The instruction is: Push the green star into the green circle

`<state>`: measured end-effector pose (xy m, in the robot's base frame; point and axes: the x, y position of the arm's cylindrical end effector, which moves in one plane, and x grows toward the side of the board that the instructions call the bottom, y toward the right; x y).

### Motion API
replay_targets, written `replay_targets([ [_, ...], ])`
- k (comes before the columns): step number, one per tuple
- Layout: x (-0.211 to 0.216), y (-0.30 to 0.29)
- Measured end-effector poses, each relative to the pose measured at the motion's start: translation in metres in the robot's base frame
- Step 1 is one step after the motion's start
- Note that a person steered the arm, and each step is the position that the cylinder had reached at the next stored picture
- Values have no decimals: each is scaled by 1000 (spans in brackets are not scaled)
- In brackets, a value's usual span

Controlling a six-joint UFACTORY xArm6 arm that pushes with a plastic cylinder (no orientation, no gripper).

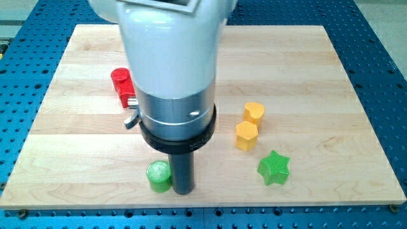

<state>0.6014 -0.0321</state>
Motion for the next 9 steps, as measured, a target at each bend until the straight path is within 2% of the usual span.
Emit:
replay_targets([
  [1,17,62],
  [3,7,240],
  [4,-27,201],
  [6,-30,59],
  [8,-30,16],
  [9,-30,32],
])
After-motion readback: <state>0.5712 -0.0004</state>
